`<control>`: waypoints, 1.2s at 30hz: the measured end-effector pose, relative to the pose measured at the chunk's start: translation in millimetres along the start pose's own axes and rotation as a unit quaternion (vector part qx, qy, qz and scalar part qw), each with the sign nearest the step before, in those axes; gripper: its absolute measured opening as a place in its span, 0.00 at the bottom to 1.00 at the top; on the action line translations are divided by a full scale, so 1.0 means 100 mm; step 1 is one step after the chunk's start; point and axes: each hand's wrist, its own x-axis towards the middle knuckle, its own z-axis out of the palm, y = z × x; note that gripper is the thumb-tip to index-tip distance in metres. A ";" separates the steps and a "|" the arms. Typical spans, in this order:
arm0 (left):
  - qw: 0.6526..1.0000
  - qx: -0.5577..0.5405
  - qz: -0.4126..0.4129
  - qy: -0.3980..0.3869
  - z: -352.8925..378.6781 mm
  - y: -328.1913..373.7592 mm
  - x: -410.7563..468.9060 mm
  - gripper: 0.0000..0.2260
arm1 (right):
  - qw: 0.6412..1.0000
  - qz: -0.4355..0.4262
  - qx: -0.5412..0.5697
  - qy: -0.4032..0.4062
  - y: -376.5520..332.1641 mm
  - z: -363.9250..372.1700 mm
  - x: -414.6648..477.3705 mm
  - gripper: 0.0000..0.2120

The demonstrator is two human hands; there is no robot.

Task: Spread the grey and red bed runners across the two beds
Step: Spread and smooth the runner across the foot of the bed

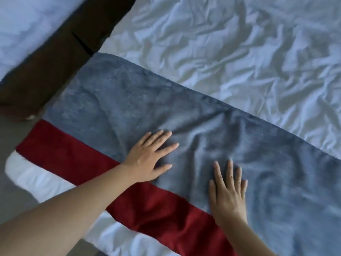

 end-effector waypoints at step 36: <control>0.922 -0.106 -0.315 0.198 -0.22 -3.84 -0.84 0.03 | 0.992 -0.058 0.003 0.109 -3.14 -0.65 2.76 0.28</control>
